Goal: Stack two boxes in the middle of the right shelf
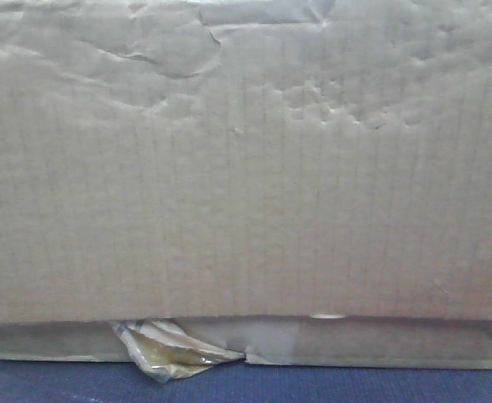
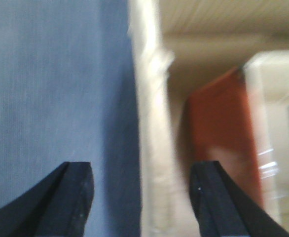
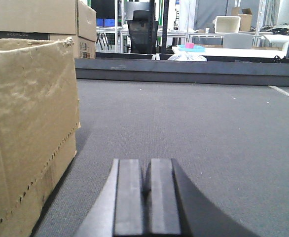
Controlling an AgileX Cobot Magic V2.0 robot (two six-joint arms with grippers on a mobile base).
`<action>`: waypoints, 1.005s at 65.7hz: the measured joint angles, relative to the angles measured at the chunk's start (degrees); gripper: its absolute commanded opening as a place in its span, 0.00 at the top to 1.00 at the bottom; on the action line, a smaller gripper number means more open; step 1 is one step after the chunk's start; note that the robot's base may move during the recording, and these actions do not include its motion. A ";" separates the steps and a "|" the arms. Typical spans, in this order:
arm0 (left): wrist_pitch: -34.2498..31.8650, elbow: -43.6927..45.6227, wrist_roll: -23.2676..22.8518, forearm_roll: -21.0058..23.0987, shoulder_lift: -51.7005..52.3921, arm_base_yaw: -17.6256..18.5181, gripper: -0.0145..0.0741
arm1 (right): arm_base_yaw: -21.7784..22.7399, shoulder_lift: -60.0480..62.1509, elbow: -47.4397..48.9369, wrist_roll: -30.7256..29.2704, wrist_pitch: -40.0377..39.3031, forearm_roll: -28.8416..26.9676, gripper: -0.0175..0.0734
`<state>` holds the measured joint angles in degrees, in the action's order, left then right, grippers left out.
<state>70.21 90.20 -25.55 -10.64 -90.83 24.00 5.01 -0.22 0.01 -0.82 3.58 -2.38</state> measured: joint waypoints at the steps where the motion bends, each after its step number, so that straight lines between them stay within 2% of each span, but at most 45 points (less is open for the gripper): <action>1: 0.00 -0.57 0.00 0.24 0.00 0.00 0.45 | 0.00 0.00 0.00 0.00 0.00 0.00 0.99; 17: 0.00 -4.68 0.00 1.17 0.00 0.00 0.45 | 0.00 0.00 0.00 0.00 0.00 0.00 0.99; 40: -0.10 -5.27 0.00 2.01 0.00 0.00 0.45 | 0.00 0.00 0.00 0.00 0.00 0.00 0.99; 54: -0.10 -5.27 0.00 2.14 0.00 0.00 0.51 | 0.00 0.00 0.00 0.00 -1.83 0.00 0.99; 58: -0.10 -5.27 0.00 2.14 0.00 0.00 0.52 | 0.00 0.00 0.20 0.82 -2.49 -1.47 0.99; 66: -0.10 -5.27 0.00 2.14 0.00 0.00 0.53 | 0.00 0.12 5.42 2.66 5.64 -7.08 0.99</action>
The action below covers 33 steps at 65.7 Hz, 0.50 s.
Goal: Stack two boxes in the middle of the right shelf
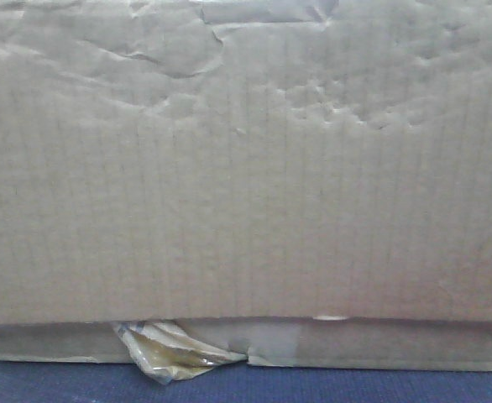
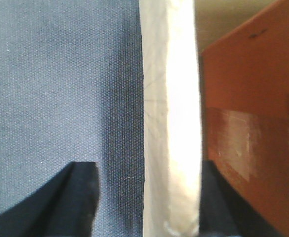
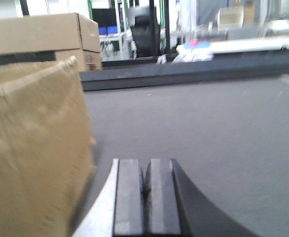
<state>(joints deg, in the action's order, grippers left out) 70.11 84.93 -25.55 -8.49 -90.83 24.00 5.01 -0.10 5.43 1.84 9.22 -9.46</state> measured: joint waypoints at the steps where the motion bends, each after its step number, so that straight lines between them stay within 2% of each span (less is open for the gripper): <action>1: 0.00 0.00 0.00 0.00 0.00 0.00 0.53 | 0.00 0.00 1.50 0.24 0.93 -0.72 0.99; 16: 0.00 0.00 0.00 0.00 0.00 0.00 0.53 | 0.00 -10.88 17.29 1.62 12.79 -4.66 0.99; 26: 0.00 0.00 0.00 0.00 0.00 0.00 0.53 | 0.00 -26.80 28.98 1.72 29.98 -4.90 0.99; 33: 0.00 0.00 0.00 0.00 0.00 0.00 0.53 | 0.00 -36.11 34.62 1.72 38.89 -3.65 0.99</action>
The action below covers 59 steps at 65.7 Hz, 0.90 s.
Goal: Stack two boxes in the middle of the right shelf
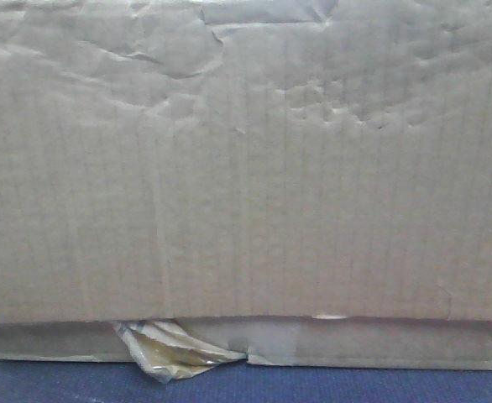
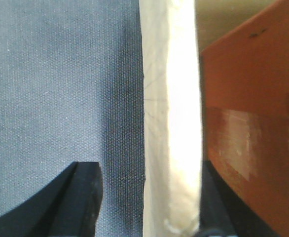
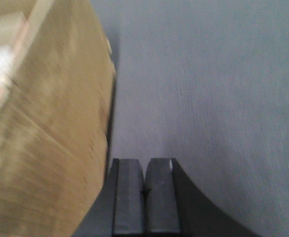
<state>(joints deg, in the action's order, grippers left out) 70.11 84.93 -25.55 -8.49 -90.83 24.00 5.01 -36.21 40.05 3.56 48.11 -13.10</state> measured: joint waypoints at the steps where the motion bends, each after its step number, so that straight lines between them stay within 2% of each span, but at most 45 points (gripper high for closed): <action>1: 0.00 0.00 0.00 0.00 0.00 0.00 0.53 | 0.00 -0.97 0.62 0.00 0.59 0.19 0.99; 21: 0.00 0.00 0.00 0.00 0.00 0.00 0.53 | 0.00 -14.39 9.42 0.15 2.59 1.25 0.98; 32: 0.00 0.00 0.00 0.00 0.00 0.00 0.53 | -0.11 -20.67 18.36 0.15 9.50 1.52 0.96; 37: 0.00 0.00 0.00 0.04 0.00 0.00 0.53 | -1.09 -24.21 23.68 1.27 12.20 3.45 0.96; 45: 0.00 0.00 0.00 0.04 0.00 0.00 0.53 | -6.67 -28.94 30.90 8.61 17.71 13.79 0.96; 51: -0.38 0.00 0.00 0.04 0.00 0.00 0.53 | -13.33 -31.70 35.08 14.95 20.80 22.17 0.96; 59: -0.61 0.00 0.00 0.04 0.00 0.00 0.53 | -20.77 -34.77 39.77 19.80 21.55 25.78 0.96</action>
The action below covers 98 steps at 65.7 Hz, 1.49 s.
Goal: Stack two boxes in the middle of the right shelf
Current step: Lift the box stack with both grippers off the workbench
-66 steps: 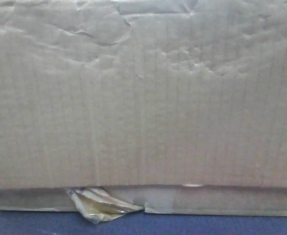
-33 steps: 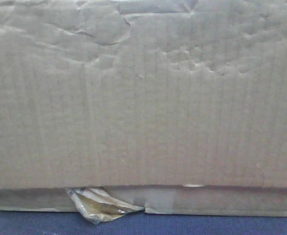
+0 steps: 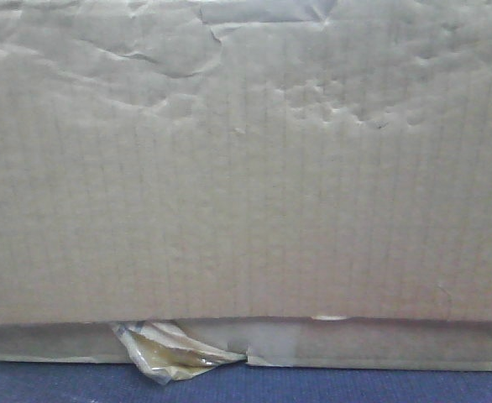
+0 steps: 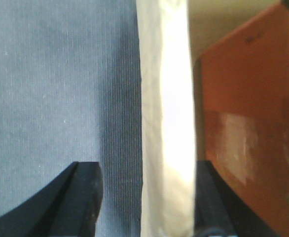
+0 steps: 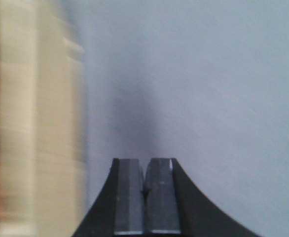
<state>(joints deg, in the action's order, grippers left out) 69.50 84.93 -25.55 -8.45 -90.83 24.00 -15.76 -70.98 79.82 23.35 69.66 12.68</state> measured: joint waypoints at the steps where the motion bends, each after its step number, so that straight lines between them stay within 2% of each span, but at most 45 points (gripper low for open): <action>1: 0.00 0.00 0.00 0.00 0.00 0.00 0.53 | -0.69 -0.19 0.61 0.23 -0.03 0.05 0.96; 8: 0.11 0.00 0.00 0.00 0.00 0.00 0.53 | -3.62 -3.21 4.78 2.72 -0.03 0.15 0.96; 20: 0.22 0.00 0.00 0.09 0.00 0.00 0.53 | -3.99 -6.58 7.54 3.59 0.16 -0.72 0.93; 25: 0.22 0.00 0.00 0.09 0.00 0.00 0.53 | -3.99 -7.65 7.58 3.69 0.38 -1.26 0.84; 31: 0.34 0.00 0.00 0.09 0.00 0.00 0.53 | -3.99 -9.03 7.58 3.24 0.38 -2.15 0.66; 36: 0.34 0.00 0.00 0.09 0.00 0.00 0.53 | -4.04 -9.88 7.58 2.34 0.50 -3.01 0.54; 41: 0.34 0.00 0.00 0.09 0.00 0.00 0.53 | -4.17 -10.88 7.58 1.76 0.50 -3.72 0.49; 60: -0.02 0.00 0.00 0.23 0.00 0.00 0.53 | -4.27 -15.76 7.58 -0.39 0.50 -6.65 0.49; 98: -0.12 0.00 0.00 0.23 0.00 0.00 0.53 | -4.31 -17.73 2.33 -1.28 0.64 -7.15 0.49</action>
<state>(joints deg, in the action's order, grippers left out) 69.38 84.93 -25.55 -8.22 -90.83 24.00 -20.07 -88.71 82.14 22.07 70.30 5.53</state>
